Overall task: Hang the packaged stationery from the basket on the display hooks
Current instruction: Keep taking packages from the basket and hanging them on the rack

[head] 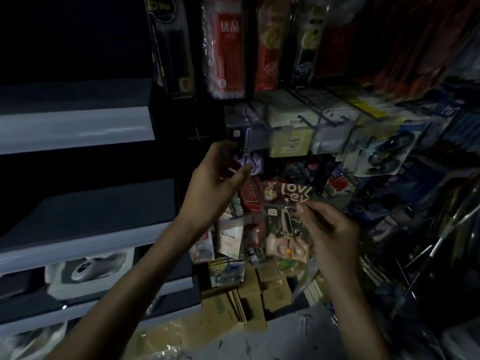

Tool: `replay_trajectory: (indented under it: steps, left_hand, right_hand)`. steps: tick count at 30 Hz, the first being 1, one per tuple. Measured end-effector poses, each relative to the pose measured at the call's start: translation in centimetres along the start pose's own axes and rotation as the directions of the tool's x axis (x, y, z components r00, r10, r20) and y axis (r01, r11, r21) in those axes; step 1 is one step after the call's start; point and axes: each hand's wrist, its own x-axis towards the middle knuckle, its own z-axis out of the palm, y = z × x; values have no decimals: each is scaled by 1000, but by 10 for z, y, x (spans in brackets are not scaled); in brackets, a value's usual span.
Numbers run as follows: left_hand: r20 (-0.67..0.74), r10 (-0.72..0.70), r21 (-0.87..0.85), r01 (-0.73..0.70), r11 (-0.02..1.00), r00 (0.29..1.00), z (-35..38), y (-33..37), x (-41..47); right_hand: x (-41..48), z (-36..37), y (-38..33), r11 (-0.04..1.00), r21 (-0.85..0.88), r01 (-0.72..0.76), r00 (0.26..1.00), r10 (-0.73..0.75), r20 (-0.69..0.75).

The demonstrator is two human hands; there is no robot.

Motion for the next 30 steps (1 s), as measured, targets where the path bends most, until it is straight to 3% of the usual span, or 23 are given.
replay_trajectory:
  steps: [4, 7, 14, 18, 24, 30]
  left_hand:
    - [94, -73, -27, 76, 997, 993, 7, 10, 20]
    - [106, -70, 23, 68, 997, 992, 12, 21, 21]
    - [140, -75, -56, 83, 995, 987, 10, 57, 11]
    - [132, -14, 22, 11, 1000, 991, 5, 69, 11]
    - [193, 8, 300, -67, 952, 981, -12, 78, 22]
    - [233, 19, 396, -112, 911, 972, -15, 74, 23]
  right_hand:
    - [27, 2, 12, 999, 29, 28, 999, -29, 37]
    - [46, 1, 26, 999, 42, 22, 996, -26, 90]
    - [78, 5, 23, 993, 117, 30, 988, -47, 145]
    - [85, 13, 14, 978, 208, -4, 969, -48, 242]
    - [105, 23, 3, 974, 225, -34, 958, -32, 283]
    - [111, 35, -5, 963, 267, -39, 964, -35, 265]
